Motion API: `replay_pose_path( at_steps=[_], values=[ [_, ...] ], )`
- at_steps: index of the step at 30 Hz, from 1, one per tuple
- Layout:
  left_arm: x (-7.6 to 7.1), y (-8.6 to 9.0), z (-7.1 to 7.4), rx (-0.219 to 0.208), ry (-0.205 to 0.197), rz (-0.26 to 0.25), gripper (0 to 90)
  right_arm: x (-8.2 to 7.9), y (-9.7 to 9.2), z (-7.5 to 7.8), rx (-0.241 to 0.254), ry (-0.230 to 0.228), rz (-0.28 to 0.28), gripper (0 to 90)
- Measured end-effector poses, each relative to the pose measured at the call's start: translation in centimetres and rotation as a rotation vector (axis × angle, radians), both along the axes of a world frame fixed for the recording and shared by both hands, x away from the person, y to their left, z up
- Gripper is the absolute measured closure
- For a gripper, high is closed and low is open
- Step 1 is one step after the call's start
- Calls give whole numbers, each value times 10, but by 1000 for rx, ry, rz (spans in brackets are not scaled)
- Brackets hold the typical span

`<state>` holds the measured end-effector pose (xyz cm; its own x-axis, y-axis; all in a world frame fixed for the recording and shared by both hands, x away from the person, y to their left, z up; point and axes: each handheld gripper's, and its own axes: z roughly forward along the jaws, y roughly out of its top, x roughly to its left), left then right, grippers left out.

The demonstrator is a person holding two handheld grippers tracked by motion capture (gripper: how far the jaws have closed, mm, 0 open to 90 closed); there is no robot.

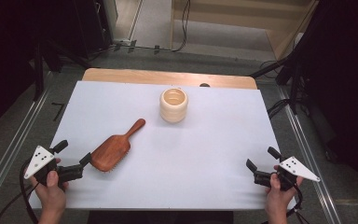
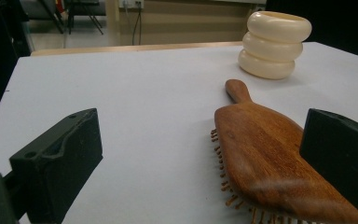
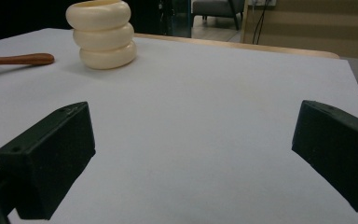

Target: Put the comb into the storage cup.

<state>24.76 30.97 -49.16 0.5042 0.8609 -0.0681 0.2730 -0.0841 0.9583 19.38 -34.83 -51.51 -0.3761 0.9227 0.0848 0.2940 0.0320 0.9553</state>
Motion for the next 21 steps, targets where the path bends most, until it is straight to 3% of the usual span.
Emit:
replay_pose_path(
  at_steps=[11,14,21],
  values=[
    [-2,0,0,1,-5,5,0,-2,10,14,-24,-15,50,0],
    [-2,0,0,-5,-6,10,0,-3,23,26,-43,-24,92,0],
    [-3,2,0,-7,-5,18,0,5,46,48,-25,-21,179,0]
  ],
)
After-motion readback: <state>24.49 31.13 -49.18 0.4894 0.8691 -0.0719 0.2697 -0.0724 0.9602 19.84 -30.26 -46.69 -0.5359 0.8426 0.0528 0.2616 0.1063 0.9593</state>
